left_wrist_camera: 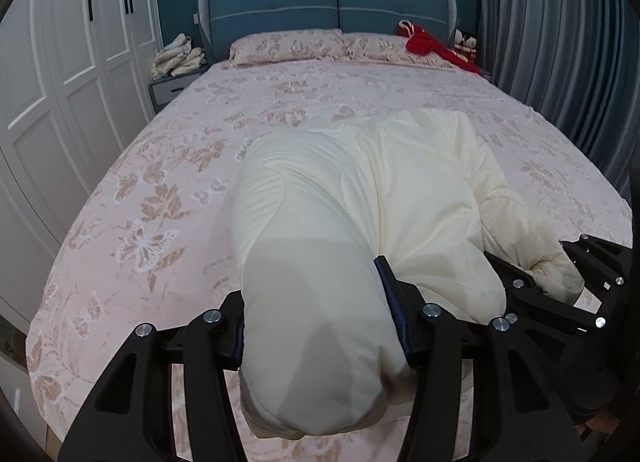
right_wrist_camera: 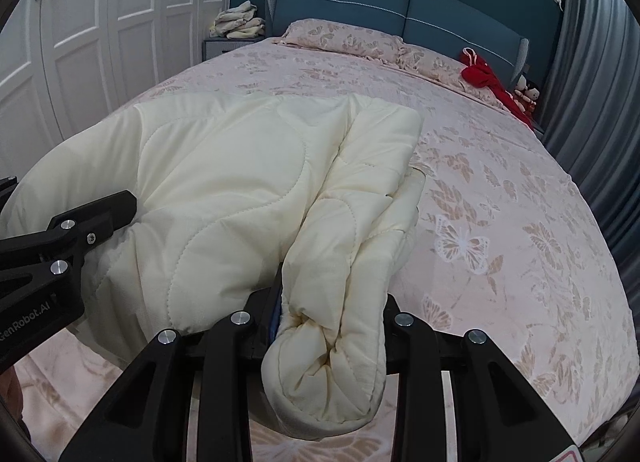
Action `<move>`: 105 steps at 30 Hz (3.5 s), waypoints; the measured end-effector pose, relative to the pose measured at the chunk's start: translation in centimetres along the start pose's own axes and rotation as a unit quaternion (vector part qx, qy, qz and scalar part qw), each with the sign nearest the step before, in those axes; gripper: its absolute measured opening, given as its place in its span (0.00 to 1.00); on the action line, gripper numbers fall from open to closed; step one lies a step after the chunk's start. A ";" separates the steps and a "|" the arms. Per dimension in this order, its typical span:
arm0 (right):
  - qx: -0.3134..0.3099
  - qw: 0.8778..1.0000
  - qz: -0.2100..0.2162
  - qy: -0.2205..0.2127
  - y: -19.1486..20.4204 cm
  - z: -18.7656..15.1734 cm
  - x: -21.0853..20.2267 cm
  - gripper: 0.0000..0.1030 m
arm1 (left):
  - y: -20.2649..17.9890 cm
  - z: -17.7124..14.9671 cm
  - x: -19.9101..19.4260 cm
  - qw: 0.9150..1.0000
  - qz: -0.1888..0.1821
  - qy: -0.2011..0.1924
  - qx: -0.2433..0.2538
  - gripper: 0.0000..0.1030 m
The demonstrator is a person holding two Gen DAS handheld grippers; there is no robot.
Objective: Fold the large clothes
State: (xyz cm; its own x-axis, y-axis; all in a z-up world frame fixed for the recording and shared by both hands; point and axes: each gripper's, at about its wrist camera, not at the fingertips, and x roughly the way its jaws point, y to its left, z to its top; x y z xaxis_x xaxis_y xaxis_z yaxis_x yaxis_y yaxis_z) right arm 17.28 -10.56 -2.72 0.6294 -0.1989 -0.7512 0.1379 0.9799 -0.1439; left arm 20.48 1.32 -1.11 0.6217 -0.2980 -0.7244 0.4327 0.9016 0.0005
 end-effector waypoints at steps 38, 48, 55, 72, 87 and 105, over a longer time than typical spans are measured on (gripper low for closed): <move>0.010 0.999 0.002 -0.039 -1.6 2.2 2.2 0.28 | -0.9 1.3 3.2 0.998 0.043 0.006 0.041 0.49; 0.087 0.994 0.040 0.061 -5.0 -1.2 9.1 0.38 | -2.9 -0.3 9.3 0.994 0.066 0.045 0.070 0.65; 0.195 0.970 0.092 0.111 -9.7 -2.4 6.9 0.66 | -3.3 -1.7 6.9 0.990 0.112 0.058 0.069 0.78; 0.009 0.990 -0.009 0.137 -3.5 -2.4 4.4 0.13 | -1.5 -3.1 5.5 0.982 0.130 0.137 -0.030 0.79; 0.022 0.985 -0.008 0.170 -2.4 -4.6 8.2 0.15 | -1.9 -5.4 8.5 0.978 0.116 0.167 -0.042 0.81; 0.042 0.985 0.011 0.165 -2.9 -5.1 9.2 0.18 | -2.9 -5.8 9.7 0.976 0.140 0.164 -0.037 0.82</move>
State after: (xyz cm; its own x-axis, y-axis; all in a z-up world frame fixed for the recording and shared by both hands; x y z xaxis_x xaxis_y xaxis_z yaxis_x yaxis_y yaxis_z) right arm 18.80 -15.17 -12.50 0.3516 -0.1485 -0.9243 0.1988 0.9767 -0.0813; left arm 21.50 -2.33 -12.19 0.4609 0.0686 -0.8848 0.2193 0.9573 0.1884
